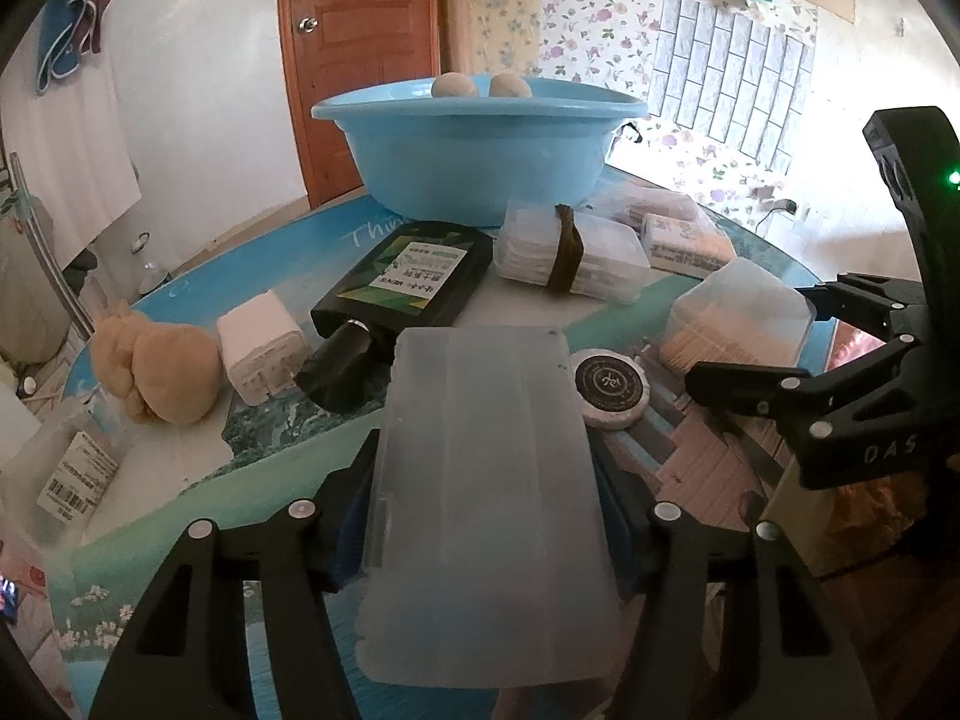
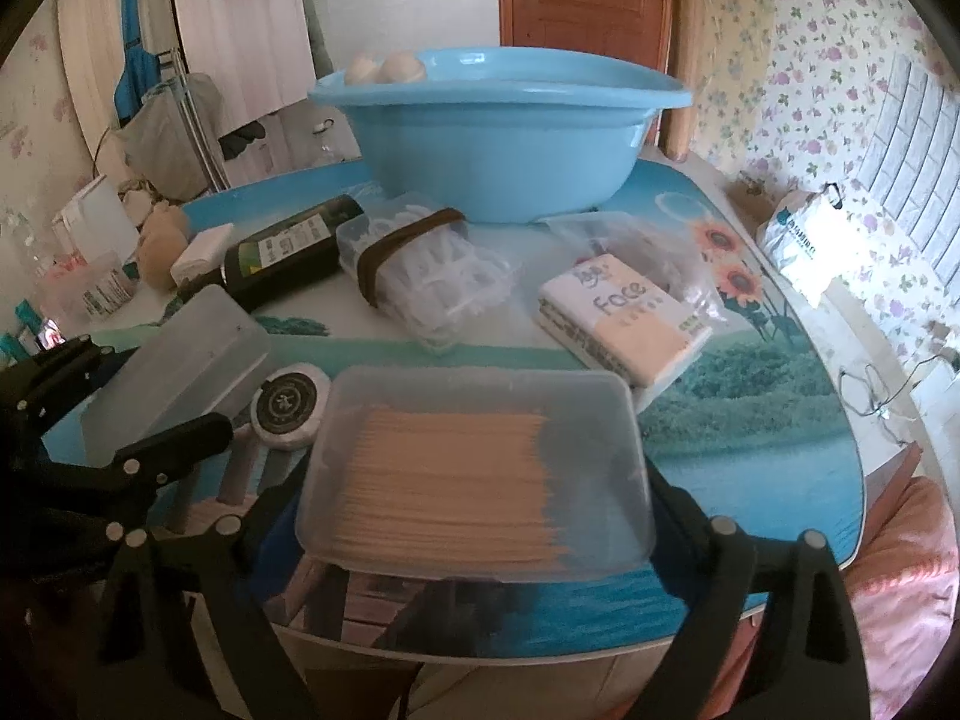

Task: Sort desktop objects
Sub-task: 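Grasp the clear plastic case with the left tool while the right tool grasps the box of wooden sticks, then carry the case and stick box over the blue basin and release both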

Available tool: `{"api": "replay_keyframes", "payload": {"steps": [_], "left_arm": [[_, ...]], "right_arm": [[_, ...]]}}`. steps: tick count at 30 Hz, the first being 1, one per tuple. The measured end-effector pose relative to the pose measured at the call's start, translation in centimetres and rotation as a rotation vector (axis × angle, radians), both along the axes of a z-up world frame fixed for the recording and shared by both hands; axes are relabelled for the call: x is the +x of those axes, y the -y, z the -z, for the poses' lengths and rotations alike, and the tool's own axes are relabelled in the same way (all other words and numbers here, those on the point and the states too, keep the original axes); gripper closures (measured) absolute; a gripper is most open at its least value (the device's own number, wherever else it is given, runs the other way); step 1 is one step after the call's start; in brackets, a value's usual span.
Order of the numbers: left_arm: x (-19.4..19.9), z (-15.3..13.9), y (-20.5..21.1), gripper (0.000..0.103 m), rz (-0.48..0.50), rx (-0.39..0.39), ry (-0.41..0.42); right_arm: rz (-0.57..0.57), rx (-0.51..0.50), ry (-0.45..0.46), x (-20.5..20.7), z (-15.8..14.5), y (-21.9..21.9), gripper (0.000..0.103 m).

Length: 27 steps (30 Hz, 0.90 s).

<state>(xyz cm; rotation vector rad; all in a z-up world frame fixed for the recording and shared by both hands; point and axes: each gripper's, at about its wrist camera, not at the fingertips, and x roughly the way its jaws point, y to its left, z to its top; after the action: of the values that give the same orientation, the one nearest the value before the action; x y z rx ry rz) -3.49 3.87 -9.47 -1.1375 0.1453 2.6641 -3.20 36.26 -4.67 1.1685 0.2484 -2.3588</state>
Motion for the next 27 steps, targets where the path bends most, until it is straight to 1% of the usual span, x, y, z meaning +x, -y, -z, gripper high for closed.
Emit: {"api": "replay_keyframes", "payload": {"steps": [7, 11, 14, 17, 20, 27], "left_arm": [[0.1, -1.5, 0.1, 0.041, -0.001, 0.017, -0.027], [-0.1, -2.9, 0.5, 0.041, -0.01, 0.047, -0.045], [-0.4, -4.0, 0.7, 0.041, -0.019, 0.031, -0.066], [-1.1, -5.1, 1.3, 0.041, -0.026, 0.062, -0.071], [-1.9, -6.3, 1.1, 0.041, -0.027, 0.048, -0.096], [-4.7, -8.6, 0.1, 0.041, -0.002, 0.085, -0.14]], "right_arm": [[-0.028, -0.044, -0.046, 0.4, -1.5, -0.3, 0.009], [-0.036, -0.063, -0.063, 0.3, -2.4, -0.5, 0.009], [-0.032, -0.07, -0.091, 0.0, -3.2, -0.7, 0.009], [-0.04, -0.056, -0.128, -0.4, -4.1, -0.5, 0.009], [-0.052, -0.085, -0.147, -0.9, -5.2, -0.5, 0.009], [-0.064, -0.143, -0.219, -2.9, -7.6, -0.3, 0.009]]}}
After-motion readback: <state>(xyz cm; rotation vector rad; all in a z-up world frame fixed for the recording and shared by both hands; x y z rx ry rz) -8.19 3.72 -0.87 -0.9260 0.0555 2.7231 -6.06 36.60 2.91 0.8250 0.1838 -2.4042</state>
